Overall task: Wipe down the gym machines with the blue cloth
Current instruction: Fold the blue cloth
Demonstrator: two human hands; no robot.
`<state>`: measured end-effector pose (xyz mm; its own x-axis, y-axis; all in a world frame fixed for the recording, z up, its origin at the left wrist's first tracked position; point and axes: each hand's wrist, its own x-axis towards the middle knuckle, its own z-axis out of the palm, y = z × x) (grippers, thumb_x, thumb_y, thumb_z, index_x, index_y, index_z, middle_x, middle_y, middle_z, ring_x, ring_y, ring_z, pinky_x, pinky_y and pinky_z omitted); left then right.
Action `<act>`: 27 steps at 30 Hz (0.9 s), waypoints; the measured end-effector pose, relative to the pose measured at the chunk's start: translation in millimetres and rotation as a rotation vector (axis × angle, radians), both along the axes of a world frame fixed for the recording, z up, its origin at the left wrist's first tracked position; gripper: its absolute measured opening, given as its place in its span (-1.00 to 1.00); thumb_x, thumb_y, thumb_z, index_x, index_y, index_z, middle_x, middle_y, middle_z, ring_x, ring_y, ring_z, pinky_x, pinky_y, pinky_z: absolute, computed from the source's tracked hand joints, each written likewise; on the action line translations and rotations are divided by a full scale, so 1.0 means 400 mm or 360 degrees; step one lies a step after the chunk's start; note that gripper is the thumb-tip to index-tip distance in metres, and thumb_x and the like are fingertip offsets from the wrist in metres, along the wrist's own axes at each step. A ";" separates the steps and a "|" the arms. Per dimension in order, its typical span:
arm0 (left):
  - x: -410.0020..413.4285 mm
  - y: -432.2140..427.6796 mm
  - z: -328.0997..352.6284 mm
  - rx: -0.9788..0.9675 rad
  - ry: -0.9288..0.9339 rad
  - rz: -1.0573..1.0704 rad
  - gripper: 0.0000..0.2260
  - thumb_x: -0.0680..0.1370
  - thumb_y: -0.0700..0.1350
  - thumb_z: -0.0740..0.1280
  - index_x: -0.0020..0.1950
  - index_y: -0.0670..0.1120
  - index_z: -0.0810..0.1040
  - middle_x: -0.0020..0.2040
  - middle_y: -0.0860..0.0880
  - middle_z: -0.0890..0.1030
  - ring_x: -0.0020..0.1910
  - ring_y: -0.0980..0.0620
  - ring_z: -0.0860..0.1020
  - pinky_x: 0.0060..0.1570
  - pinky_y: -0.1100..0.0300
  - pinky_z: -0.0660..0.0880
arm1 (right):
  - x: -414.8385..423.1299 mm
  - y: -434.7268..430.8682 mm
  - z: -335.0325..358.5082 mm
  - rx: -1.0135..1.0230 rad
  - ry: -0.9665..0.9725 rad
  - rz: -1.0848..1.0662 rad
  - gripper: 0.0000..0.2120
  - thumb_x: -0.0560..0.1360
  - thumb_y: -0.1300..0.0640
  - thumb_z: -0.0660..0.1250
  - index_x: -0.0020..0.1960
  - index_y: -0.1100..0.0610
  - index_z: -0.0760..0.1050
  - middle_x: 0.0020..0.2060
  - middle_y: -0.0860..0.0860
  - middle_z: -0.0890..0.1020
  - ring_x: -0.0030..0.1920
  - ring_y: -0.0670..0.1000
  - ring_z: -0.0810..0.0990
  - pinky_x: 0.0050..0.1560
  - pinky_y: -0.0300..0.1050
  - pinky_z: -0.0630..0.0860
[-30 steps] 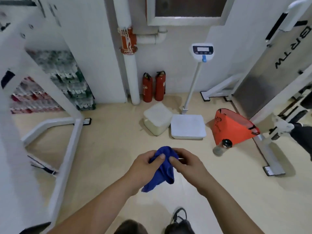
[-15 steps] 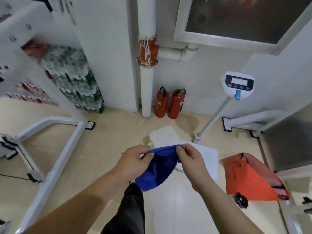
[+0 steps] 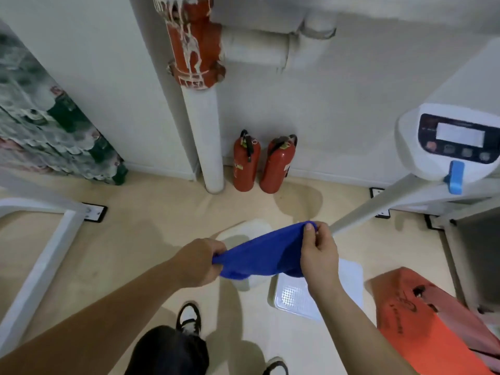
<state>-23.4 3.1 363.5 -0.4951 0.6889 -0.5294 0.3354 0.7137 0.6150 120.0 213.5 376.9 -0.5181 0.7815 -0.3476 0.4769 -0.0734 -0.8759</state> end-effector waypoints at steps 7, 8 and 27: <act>-0.095 0.091 -0.464 0.0030 -0.0463 0.0554 -0.87 0.60 -0.20 0.33 -0.07 -0.06 0.65 -0.23 -0.04 0.68 -0.30 0.11 0.62 -0.25 0.11 0.58 | -0.071 0.144 -0.520 0.0210 -0.0079 0.0252 -0.78 0.73 0.03 0.09 -0.03 0.01 0.43 -0.13 0.00 0.56 -0.12 -0.11 0.52 -0.10 -0.11 0.44; -0.109 0.090 -0.508 -0.0018 -0.0633 0.0533 -0.89 0.62 -0.18 0.33 -0.02 -0.08 0.66 -0.15 -0.09 0.70 -0.22 0.00 0.66 -0.17 0.03 0.60 | -0.087 0.165 -0.570 0.0287 -0.0106 0.0352 -0.78 0.73 0.03 0.09 -0.04 0.02 0.43 -0.16 -0.01 0.56 -0.14 -0.13 0.52 -0.12 -0.12 0.43; -0.318 0.150 -0.987 0.0142 0.0290 0.0886 -0.94 0.60 -0.08 0.39 -0.04 0.00 0.65 -0.07 -0.07 0.67 -0.20 -0.04 0.58 -0.11 0.07 0.63 | -0.338 0.281 -1.041 0.0196 0.0215 0.0352 -0.84 0.67 0.09 0.29 0.04 -0.03 0.65 -0.13 -0.12 0.71 -0.13 -0.07 0.66 -0.14 -0.07 0.67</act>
